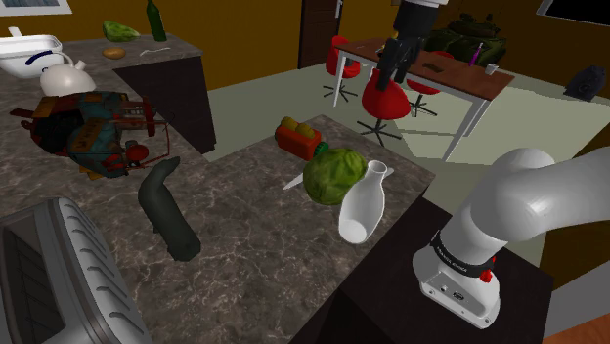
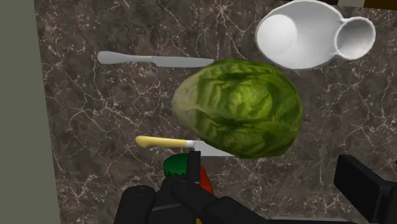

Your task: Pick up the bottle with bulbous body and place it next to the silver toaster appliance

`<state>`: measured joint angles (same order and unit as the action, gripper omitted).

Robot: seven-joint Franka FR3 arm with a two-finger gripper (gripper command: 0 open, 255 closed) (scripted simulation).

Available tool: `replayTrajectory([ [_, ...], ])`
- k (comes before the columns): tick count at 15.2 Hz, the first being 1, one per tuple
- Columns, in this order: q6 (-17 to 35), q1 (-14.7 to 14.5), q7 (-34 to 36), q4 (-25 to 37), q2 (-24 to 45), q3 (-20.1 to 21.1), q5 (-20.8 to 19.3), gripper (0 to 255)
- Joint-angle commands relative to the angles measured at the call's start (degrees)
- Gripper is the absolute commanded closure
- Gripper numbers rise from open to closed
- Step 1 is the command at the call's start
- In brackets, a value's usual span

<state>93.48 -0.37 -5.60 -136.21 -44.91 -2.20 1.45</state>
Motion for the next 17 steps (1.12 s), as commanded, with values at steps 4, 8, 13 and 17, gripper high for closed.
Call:
replayTrajectory([
  [4,1.7,-0.6,3.9,-5.6,-3.4,3.1,1.7,0],
  [8,4.0,-1.9,9.2,-12.3,-7.4,7.5,4.7,0],
  [13,7.0,-4.6,16.2,-19.3,-10.9,13.9,9.6,0],
  [17,9.8,-6.0,18.6,-22.8,-11.5,16.6,12.0,0],
])
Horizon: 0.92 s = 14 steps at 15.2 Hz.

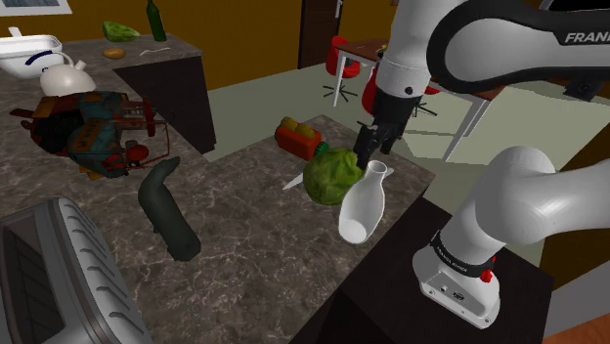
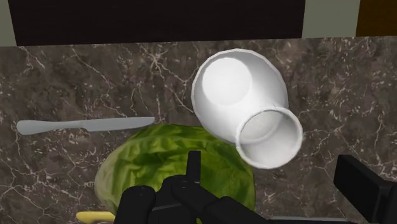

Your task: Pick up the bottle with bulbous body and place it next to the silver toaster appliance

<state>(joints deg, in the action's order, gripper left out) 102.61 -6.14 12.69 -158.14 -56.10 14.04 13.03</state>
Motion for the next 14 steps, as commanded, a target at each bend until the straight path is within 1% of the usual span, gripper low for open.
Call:
replayTrajectory([
  [1,1.4,-0.3,0.3,-1.6,-0.2,0.6,0.6,0],
  [6,5.2,-0.8,0.2,-4.9,0.3,1.4,1.5,0],
  [13,5.2,-0.8,0.2,-4.9,0.3,1.4,1.5,0],
  [14,5.2,-0.8,0.2,-4.9,0.3,1.4,1.5,255],
])
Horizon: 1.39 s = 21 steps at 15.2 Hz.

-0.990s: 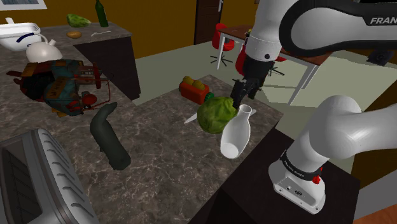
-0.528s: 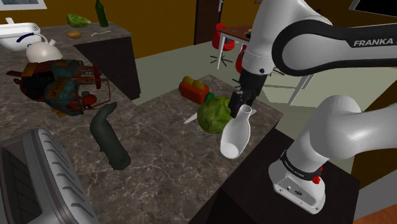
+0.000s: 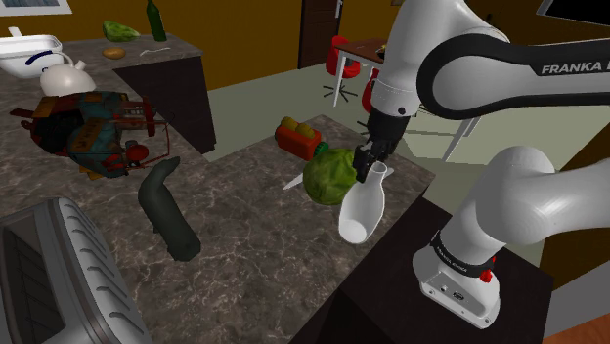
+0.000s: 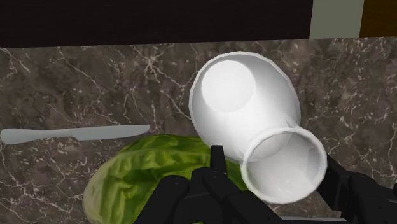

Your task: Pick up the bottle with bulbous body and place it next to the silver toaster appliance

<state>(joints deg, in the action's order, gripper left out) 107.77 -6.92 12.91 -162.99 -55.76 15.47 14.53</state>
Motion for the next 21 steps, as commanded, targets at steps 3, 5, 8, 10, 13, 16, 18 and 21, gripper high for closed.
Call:
replayTrajectory([
  [3,0.0,0.0,0.0,0.0,0.0,0.0,0.0,255],
  [5,0.0,0.0,0.0,0.0,0.0,0.0,0.0,255],
  [8,0.0,0.0,0.0,0.0,0.0,0.0,0.0,255],
  [10,-0.8,0.1,0.0,0.7,-0.2,-0.2,-0.2,255],
  [13,-3.3,0.4,0.1,2.8,-0.5,-0.7,-0.8,255],
  [16,-5.6,0.6,0.2,5.0,-0.6,-1.2,-1.3,255],
  [18,-7.2,0.8,0.3,6.5,-0.7,-1.5,-1.7,255],
  [21,-9.4,1.0,0.4,8.9,-0.6,-2.0,-2.1,255],
])
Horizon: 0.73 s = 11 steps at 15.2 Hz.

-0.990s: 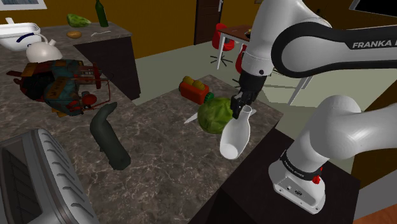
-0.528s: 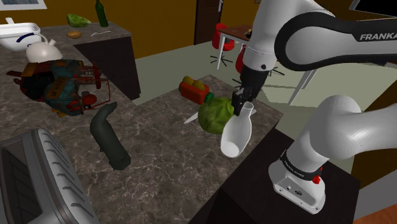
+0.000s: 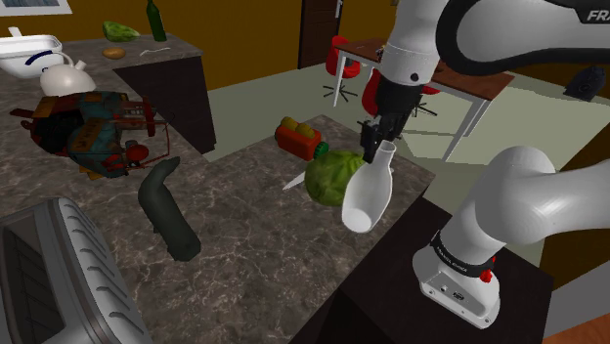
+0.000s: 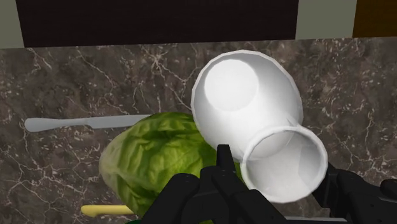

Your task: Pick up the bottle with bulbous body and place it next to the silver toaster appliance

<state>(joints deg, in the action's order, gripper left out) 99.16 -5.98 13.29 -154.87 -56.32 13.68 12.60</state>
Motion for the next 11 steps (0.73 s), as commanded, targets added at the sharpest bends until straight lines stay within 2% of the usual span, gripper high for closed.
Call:
replayTrajectory([
  [1,-1.5,0.2,0.0,1.6,0.1,-0.4,-0.4,255],
  [11,-8.4,0.9,0.3,9.9,1.5,-1.6,-1.7,255],
])
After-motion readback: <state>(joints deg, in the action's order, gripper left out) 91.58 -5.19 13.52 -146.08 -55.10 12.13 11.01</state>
